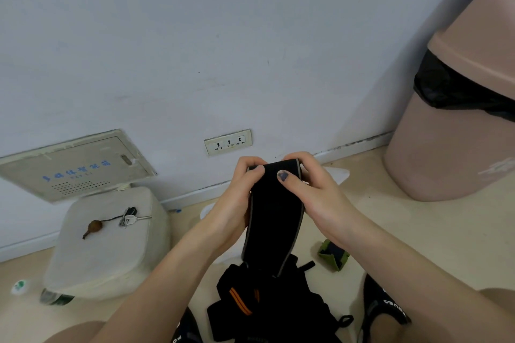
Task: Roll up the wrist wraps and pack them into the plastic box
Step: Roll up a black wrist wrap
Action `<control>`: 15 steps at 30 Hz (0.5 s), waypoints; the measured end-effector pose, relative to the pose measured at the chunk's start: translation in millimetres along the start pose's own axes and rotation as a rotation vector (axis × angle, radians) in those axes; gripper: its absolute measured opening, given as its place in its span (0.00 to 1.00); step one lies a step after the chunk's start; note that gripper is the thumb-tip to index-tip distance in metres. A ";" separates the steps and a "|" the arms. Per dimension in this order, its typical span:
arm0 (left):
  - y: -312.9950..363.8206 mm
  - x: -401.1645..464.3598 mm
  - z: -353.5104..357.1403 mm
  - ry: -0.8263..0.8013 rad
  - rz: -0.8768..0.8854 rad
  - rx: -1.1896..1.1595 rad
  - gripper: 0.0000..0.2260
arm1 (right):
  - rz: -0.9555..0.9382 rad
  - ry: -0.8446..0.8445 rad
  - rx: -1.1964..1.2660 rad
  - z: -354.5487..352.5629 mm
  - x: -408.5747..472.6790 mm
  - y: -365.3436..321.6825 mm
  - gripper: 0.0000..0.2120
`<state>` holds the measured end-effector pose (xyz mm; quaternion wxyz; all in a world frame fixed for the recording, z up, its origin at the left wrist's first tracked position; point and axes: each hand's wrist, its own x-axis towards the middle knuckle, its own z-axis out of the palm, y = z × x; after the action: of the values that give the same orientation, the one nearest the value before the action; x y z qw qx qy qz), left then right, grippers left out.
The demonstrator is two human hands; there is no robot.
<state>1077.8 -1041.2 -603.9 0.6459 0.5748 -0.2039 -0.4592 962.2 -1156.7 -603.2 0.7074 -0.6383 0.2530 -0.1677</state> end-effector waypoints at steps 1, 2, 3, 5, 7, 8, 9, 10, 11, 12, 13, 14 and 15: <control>0.1 0.6 -1.3 0.015 0.003 -0.006 0.10 | -0.001 -0.010 -0.001 0.6 0.0 0.3 0.05; 0.4 1.1 -2.5 0.028 0.009 -0.013 0.08 | 0.005 -0.018 0.010 1.0 -0.1 0.0 0.06; 0.5 1.4 -3.7 0.035 0.019 -0.014 0.07 | 0.020 -0.023 0.032 1.3 -0.2 -1.0 0.07; 0.7 1.7 -3.9 0.033 0.050 -0.007 0.07 | 0.069 -0.025 0.077 1.3 -0.3 -3.0 0.06; -0.2 0.5 -2.8 0.036 0.096 0.018 0.09 | 0.124 -0.015 0.081 2.6 -0.2 -4.5 0.06; -1.2 -0.3 -2.4 0.041 0.118 0.046 0.10 | 0.135 0.001 0.056 3.2 0.3 -4.2 0.07; -1.8 -1.2 -1.6 0.043 0.134 0.077 0.11 | 0.133 0.016 0.029 4.1 1.1 -3.7 0.07; -2.0 -1.6 -0.6 0.044 0.141 0.098 0.12 | 0.122 0.030 0.018 4.5 1.3 -3.3 0.06; -1.9 -1.6 0.0 0.040 0.143 0.105 0.12 | 0.108 0.040 0.020 4.5 1.3 -3.3 0.04; -1.5 -1.5 0.2 0.032 0.140 0.102 0.12 | 0.095 0.045 0.030 4.0 1.0 -3.6 0.03; -1.0 -1.2 0.1 0.023 0.131 0.094 0.13 | 0.086 0.046 0.043 3.2 0.5 -4.2 0.02; -0.6 -0.8 -0.4 0.016 0.110 0.084 0.12 | 0.079 0.041 0.058 2.4 -0.1 -5.0 0.02; -0.6 -0.3 -0.8 0.011 0.083 0.078 0.12 | 0.070 0.033 0.067 2.0 -0.6 -6.0 0.03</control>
<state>1078.1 -1040.5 -604.6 0.6428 0.5931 -0.2415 -0.4204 963.3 -1155.5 -597.1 0.7295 -0.6022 0.2812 -0.1616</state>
